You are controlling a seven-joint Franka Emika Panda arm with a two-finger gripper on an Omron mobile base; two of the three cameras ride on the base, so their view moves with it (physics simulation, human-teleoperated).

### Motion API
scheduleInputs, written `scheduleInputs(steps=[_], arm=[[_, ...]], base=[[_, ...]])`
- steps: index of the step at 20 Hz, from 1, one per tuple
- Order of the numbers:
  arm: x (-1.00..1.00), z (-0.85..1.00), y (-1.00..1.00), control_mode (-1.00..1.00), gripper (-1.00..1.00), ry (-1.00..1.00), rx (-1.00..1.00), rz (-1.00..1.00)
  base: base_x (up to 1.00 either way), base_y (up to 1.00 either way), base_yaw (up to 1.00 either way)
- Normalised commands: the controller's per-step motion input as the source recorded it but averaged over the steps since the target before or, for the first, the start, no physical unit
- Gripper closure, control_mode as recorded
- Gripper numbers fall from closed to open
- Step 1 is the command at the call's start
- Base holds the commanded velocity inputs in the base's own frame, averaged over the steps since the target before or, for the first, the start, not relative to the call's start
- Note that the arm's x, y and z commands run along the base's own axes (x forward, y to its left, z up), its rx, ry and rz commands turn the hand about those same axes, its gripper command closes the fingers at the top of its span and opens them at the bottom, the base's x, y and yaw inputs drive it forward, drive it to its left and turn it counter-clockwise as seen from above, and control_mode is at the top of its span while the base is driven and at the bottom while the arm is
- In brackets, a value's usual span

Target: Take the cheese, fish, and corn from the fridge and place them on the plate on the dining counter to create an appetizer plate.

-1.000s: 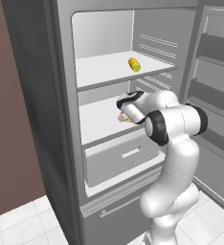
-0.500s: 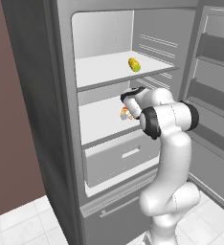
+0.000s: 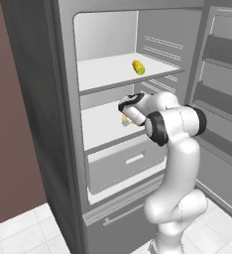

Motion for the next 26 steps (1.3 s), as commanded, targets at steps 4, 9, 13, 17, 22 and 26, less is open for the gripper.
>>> scheduleInputs(steps=[4,9,13,17,22,26], arm=[[-1.00,0.20,0.00,-1.00,1.00,-0.04,-0.13,0.00],[-1.00,0.62,0.00,-1.00,1.00,-0.02,-0.10,0.00],[-1.00,1.00,0.00,-1.00,1.00,-0.03,-0.10,0.00],[-1.00,1.00,0.00,-1.00,1.00,-0.05,-0.05,0.00],[-1.00,0.94,-0.13,-1.00,1.00,-0.01,0.00,0.00],[-1.00,0.53,-0.33,-1.00,1.00,-0.06,0.00,0.00]], base=[[0.00,0.00,0.00],[0.00,0.00,0.00],[0.00,0.00,0.00],[0.00,0.00,0.00],[0.00,0.00,0.00],[0.00,0.00,0.00]])
